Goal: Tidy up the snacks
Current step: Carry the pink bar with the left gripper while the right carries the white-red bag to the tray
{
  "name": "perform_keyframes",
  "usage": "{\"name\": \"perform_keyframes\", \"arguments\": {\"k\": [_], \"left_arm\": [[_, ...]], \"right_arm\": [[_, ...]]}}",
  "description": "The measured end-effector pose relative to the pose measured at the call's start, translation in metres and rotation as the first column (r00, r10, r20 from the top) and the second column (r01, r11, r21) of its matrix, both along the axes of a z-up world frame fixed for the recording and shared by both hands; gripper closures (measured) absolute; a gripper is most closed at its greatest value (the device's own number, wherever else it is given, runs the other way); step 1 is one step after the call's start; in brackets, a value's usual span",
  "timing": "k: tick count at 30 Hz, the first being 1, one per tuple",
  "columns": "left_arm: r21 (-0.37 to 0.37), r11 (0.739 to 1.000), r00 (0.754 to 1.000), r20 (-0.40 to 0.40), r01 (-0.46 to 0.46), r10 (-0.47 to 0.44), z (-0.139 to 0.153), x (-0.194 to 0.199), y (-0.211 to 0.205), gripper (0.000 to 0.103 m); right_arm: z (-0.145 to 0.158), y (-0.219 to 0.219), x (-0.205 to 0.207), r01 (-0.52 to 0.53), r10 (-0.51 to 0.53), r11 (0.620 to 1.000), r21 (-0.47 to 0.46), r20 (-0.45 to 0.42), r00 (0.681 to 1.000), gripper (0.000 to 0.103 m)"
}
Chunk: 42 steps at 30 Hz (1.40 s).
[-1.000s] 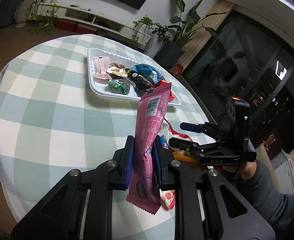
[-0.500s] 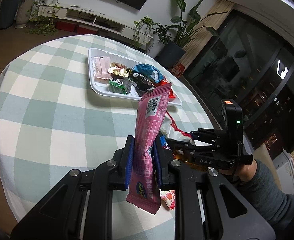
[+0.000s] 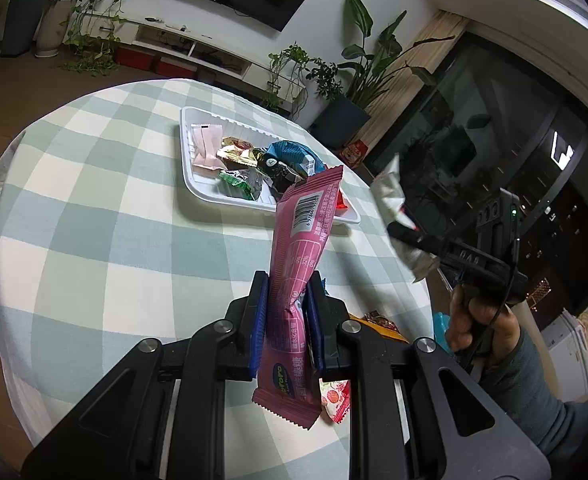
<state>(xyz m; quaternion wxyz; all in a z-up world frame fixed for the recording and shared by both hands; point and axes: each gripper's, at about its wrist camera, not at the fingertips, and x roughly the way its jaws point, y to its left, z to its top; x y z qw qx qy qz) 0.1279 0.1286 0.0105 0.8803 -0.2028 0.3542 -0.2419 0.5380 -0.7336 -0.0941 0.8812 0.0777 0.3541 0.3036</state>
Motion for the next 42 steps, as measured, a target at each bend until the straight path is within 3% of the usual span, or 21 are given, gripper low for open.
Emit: {"name": "perform_keyframes", "arguments": {"k": [10, 20, 28, 34, 42], "left_arm": [[-0.034, 0.998, 0.998, -0.029, -0.053, 0.052, 0.009, 0.023, 0.009, 0.086], [0.0, 0.999, 0.998, 0.04, -0.053, 0.053, 0.06, 0.127, -0.013, 0.086], [-0.024, 0.998, 0.998, 0.013, -0.054, 0.054, 0.039, 0.191, -0.013, 0.086], [-0.033, 0.999, 0.999, 0.02, -0.037, 0.038, 0.022, 0.204, -0.01, 0.086], [-0.05, 0.996, 0.997, -0.006, -0.073, 0.073, 0.009, 0.211, 0.01, 0.086]], "right_arm": [[0.021, -0.033, 0.004, 0.142, -0.147, 0.986, 0.086, 0.053, 0.988, 0.067], [0.024, -0.037, 0.008, 0.161, -0.168, 0.982, 0.099, 0.07, 0.983, 0.067], [0.039, -0.024, 0.033, 0.165, -0.17, 0.985, 0.052, 0.102, 0.98, 0.067], [0.058, 0.021, 0.062, 0.104, -0.101, 0.994, -0.02, 0.126, 0.987, 0.067], [0.08, 0.074, 0.087, 0.019, -0.021, 1.0, 0.025, 0.087, 0.996, 0.067]]}}
